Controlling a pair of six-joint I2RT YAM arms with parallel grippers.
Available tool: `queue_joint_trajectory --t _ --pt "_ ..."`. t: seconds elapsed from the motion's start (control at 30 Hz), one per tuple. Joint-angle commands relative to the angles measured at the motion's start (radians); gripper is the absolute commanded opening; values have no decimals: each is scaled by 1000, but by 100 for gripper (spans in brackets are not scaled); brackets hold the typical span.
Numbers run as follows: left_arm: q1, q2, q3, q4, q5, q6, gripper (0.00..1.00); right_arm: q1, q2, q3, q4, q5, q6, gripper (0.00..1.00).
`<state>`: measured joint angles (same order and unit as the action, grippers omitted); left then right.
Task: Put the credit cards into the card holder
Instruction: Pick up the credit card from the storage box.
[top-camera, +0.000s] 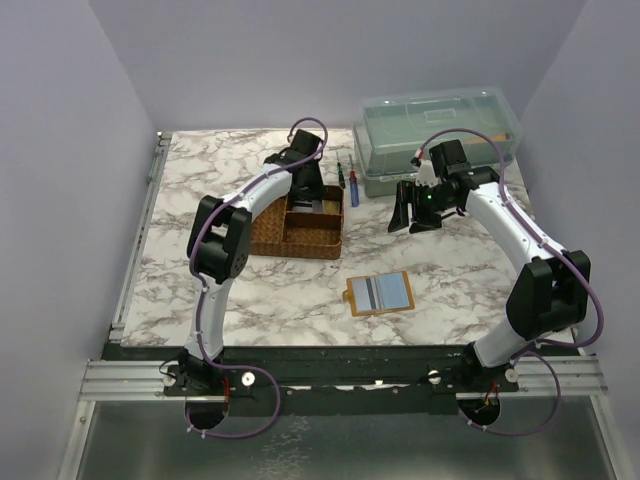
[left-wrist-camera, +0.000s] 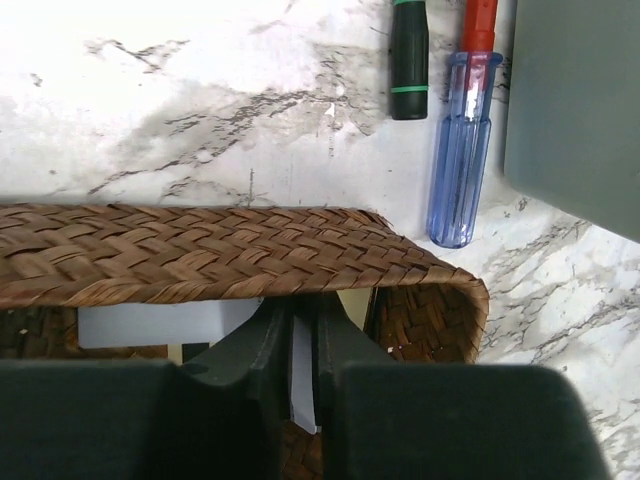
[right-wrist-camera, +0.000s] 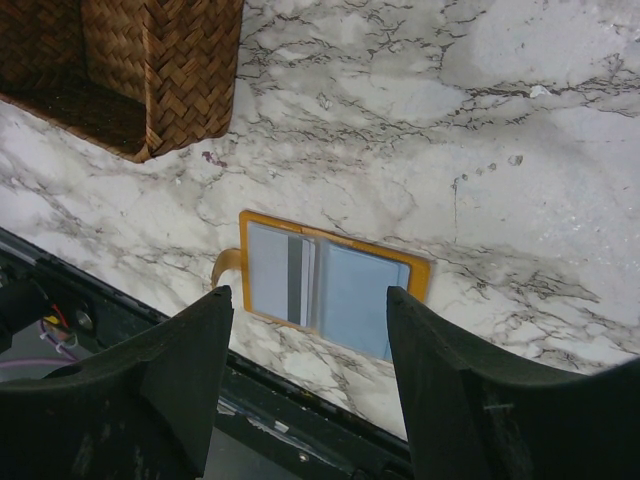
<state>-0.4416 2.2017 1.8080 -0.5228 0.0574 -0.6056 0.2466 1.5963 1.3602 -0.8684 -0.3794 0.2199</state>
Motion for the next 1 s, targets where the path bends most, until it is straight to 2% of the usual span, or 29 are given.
queue_joint_trajectory --t 0.0,0.07,0.23,0.43,0.6,0.8,0.97 --pt "22 -14 -4 -108 40 28 6 -7 -27 -9 11 -4 -9 66" --pt "22 -22 2 -120 55 30 2 -6 -29 -7 11 -5 -11 66" --pt "30 -34 35 -184 77 20 0 -6 -33 4 12 6 -14 66" --pt "67 -25 84 -275 122 -1 0 -6 -33 24 18 -11 -12 66" --pt "102 -33 108 -287 226 -15 0 -6 -24 51 51 -34 27 66" --pt "127 -49 125 -290 325 -35 0 -1 -2 25 183 -138 117 63" --pt "141 -61 93 -311 343 -69 0 34 33 29 289 -143 157 63"
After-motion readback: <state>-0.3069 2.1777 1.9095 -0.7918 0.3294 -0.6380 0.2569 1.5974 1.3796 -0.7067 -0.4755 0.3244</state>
